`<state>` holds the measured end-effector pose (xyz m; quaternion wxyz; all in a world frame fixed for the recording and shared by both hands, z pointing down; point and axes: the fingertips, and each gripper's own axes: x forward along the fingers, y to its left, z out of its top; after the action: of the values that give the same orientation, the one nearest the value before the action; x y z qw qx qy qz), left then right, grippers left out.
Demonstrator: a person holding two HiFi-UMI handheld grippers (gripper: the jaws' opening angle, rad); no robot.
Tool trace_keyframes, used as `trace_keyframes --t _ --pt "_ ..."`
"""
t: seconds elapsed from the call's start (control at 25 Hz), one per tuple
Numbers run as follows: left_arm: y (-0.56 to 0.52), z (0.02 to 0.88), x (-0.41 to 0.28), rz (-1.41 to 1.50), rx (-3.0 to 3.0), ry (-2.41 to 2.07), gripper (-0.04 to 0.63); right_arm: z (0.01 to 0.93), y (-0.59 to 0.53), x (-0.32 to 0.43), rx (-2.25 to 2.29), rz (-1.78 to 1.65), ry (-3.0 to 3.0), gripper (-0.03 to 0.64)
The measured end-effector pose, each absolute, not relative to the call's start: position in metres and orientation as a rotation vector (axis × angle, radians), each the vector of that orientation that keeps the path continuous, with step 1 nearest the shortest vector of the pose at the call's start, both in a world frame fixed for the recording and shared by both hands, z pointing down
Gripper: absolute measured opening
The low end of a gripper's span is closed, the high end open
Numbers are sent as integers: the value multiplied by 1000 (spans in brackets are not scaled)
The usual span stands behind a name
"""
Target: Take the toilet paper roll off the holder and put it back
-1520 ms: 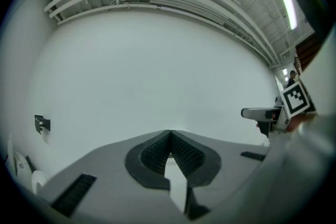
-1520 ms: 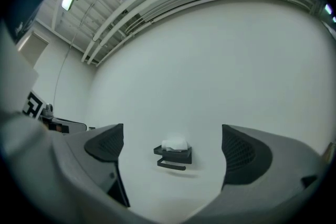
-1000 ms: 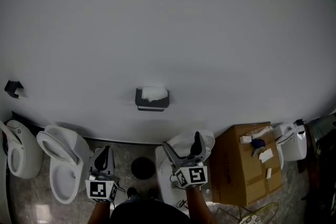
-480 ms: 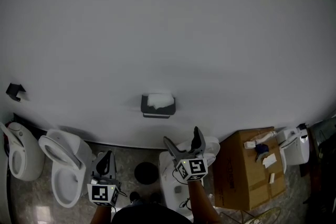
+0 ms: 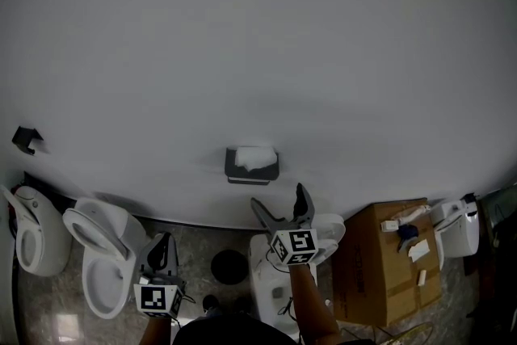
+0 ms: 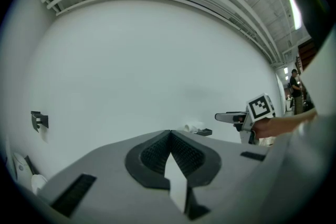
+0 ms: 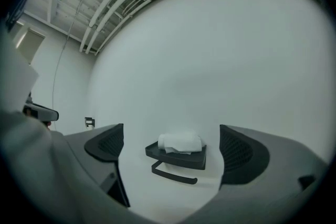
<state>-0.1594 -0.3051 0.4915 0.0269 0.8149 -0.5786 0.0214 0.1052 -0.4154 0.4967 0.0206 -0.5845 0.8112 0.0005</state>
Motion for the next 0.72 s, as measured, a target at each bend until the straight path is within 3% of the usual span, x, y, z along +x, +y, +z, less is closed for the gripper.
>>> trace_keyframes --t 0.72 --pt "-315 499 -174 77 2496 -1810 3 532 -495 88 -1877 -87 2554 563"
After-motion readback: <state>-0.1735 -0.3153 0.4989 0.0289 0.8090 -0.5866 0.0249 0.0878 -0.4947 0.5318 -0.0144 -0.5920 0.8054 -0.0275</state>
